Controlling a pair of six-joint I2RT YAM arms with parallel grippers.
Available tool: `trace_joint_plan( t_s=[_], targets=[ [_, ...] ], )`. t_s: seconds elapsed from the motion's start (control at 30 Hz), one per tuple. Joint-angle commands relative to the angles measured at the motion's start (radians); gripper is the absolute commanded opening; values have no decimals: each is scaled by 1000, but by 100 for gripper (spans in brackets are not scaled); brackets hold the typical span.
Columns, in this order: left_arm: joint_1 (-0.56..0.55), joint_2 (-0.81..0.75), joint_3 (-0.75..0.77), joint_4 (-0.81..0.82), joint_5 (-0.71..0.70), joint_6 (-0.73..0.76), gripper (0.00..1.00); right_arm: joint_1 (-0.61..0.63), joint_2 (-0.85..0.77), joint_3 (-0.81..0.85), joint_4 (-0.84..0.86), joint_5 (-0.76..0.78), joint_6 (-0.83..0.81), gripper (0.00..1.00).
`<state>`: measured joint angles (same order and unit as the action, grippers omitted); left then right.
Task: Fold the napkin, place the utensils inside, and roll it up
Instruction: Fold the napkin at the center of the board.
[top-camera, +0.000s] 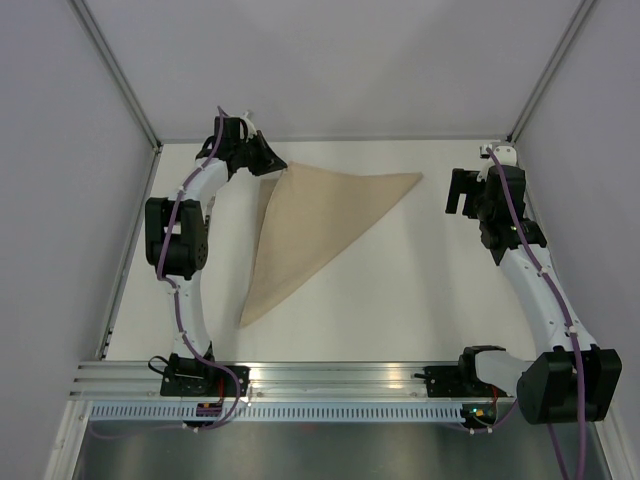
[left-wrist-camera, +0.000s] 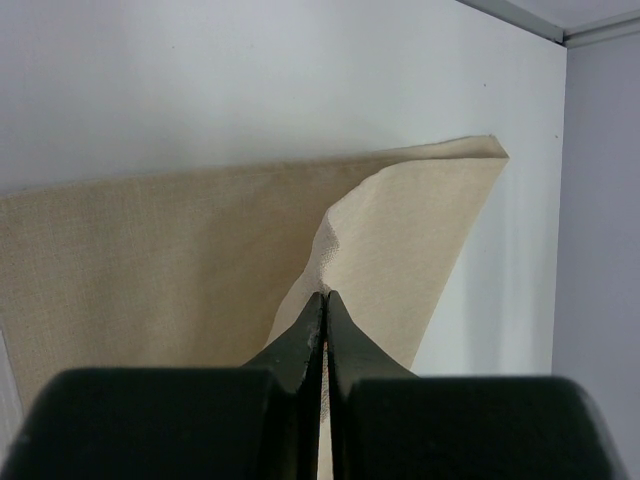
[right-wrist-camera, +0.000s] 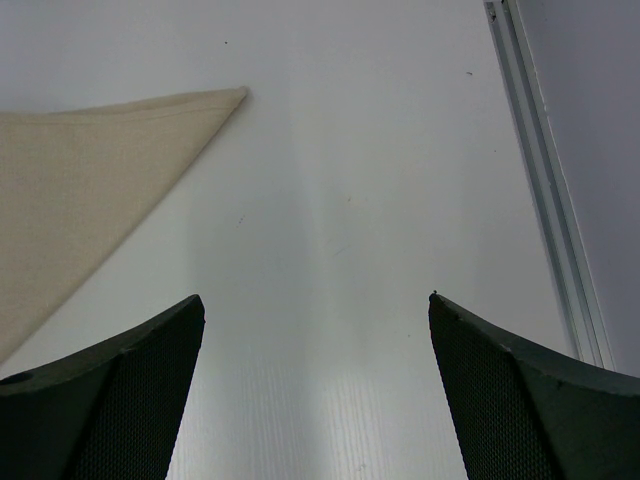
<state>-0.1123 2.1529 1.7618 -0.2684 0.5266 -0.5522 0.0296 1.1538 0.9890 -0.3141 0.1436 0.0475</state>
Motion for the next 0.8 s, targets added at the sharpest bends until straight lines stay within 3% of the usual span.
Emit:
trace_joint_plan(
  t_s=[0.0, 0.7, 0.77],
  targets=[
    [16, 10, 48, -14, 21, -3, 2, -3, 3, -3, 1, 5, -11, 98],
    [34, 74, 64, -14, 18, 3, 2, -3, 12, -1, -2, 7, -17, 98],
    [37, 94, 70, -14, 4, 9, 6, -2, 15, -1, -2, 5, -17, 98]
  ],
)
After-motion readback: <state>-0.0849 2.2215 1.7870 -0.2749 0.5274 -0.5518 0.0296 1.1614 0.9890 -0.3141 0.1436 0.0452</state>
